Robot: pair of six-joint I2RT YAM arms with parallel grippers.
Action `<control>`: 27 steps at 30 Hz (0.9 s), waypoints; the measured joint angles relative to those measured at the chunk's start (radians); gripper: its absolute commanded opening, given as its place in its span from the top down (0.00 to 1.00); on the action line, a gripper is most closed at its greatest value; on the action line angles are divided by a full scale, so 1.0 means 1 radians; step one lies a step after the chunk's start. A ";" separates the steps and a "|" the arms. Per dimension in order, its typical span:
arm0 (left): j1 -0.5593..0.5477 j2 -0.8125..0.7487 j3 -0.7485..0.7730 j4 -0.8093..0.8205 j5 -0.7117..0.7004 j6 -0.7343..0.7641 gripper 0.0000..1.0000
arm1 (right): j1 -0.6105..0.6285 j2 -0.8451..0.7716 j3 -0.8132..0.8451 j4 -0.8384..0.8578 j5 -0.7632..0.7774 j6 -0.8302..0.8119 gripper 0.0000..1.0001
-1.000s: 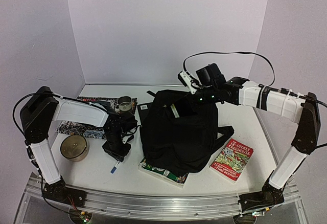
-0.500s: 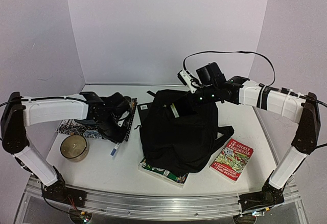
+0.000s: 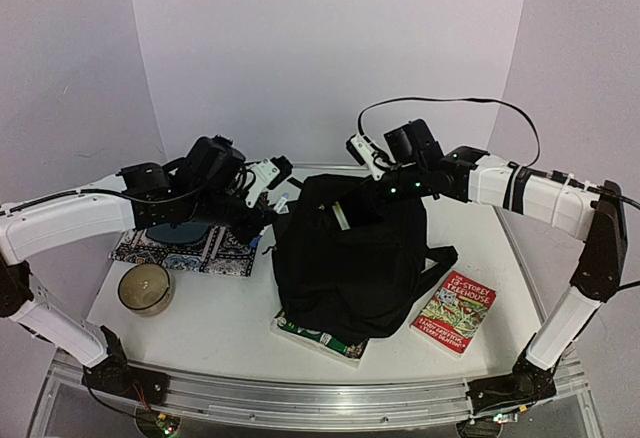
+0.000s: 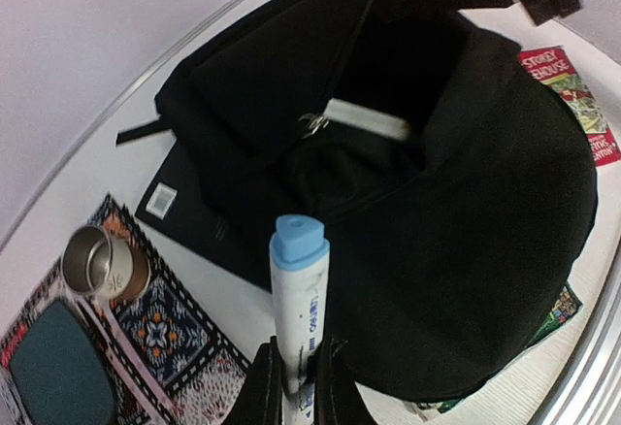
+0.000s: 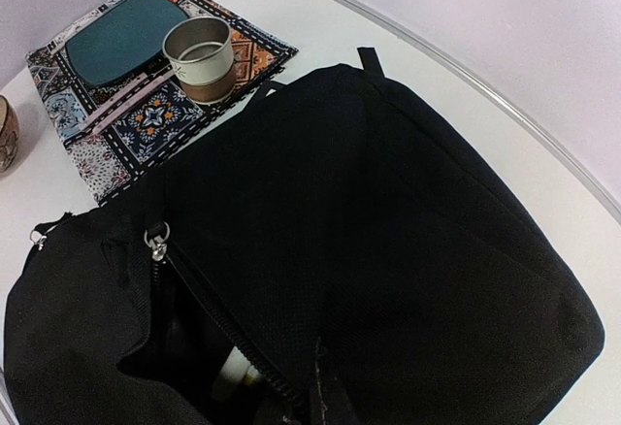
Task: Pack the student bag
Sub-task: Place the pen in the lower front pocket of the bag.
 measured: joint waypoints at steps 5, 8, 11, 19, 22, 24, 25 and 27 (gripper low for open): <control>-0.036 0.022 0.016 0.108 0.061 0.186 0.98 | 0.000 0.000 0.001 -0.006 -0.009 0.000 1.00; -0.058 0.034 0.017 0.175 0.123 0.299 0.96 | 0.000 0.000 0.004 -0.008 -0.014 0.000 1.00; -0.073 0.047 0.017 0.231 0.200 0.425 0.96 | 0.000 0.000 0.005 -0.009 -0.019 0.001 1.00; -0.082 0.121 0.017 0.379 0.334 0.754 0.96 | 0.000 0.000 0.015 -0.017 -0.035 0.001 1.00; -0.082 0.158 0.017 0.431 0.357 0.856 0.96 | 0.000 0.000 0.022 -0.021 -0.043 0.001 1.00; -0.082 0.183 0.017 0.464 0.369 0.914 0.97 | 0.000 0.000 0.026 -0.024 -0.049 0.001 1.00; -0.082 0.197 0.017 0.477 0.375 0.938 0.97 | 0.000 0.000 0.028 -0.026 -0.052 0.001 1.00; -0.082 0.225 0.017 0.499 0.382 0.978 0.99 | 0.000 0.000 0.032 -0.031 -0.057 0.001 1.00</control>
